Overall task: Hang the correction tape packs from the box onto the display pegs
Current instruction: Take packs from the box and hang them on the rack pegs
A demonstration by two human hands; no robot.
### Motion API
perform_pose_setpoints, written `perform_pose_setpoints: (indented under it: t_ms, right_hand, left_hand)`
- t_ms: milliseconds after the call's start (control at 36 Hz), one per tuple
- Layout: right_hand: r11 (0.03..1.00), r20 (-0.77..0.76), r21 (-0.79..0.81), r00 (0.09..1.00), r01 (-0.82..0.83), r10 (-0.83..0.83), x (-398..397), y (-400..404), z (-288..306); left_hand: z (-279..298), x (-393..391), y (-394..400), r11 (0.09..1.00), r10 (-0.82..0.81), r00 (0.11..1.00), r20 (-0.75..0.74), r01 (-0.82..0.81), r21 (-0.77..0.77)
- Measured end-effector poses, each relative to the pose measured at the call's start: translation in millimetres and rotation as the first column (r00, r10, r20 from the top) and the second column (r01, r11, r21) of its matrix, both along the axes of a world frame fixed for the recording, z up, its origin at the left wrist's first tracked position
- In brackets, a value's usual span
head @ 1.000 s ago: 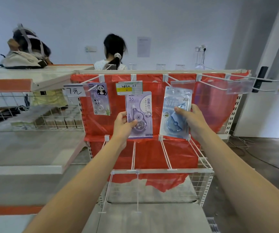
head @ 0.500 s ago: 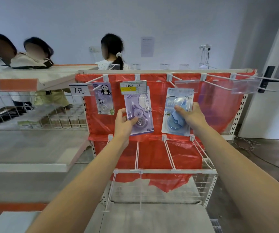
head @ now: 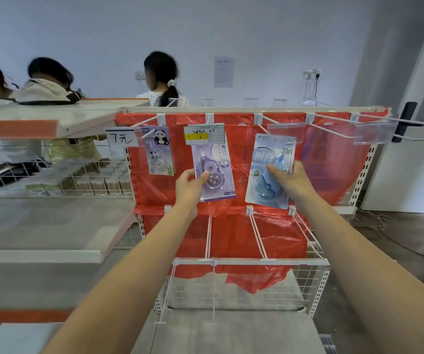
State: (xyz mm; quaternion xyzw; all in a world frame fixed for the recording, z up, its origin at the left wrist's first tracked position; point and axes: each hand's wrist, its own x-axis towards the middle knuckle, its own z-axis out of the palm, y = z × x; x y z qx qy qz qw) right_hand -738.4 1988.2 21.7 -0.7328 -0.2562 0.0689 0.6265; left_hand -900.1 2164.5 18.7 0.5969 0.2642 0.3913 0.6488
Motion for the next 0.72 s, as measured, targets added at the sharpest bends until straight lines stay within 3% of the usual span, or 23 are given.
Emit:
perform_pose_setpoints:
  t_ms: [111,278,444,722]
  right_hand:
    - [0.999,-0.135,0.008,0.99,-0.037,0.037,-32,-3,-2]
    - [0.991,-0.313,0.133,0.949,0.005,0.037,-30,-4,-31]
    - [0.995,-0.254,0.099,0.967,0.021,0.004,-19,8,-37]
    - [0.998,-0.178,-0.03,0.982,0.061,-0.066,27,53,-21]
  left_hand:
    - [-12,0,4,0.998,0.013,0.997,-0.079,-0.018,-0.065]
    - [-31,-1,8,0.992,-0.064,0.998,-0.009,0.063,-0.111]
    - [-27,10,17,0.993,-0.046,0.998,-0.042,0.041,-0.112]
    - [-17,53,49,0.99,0.141,0.971,-0.194,-0.141,0.01]
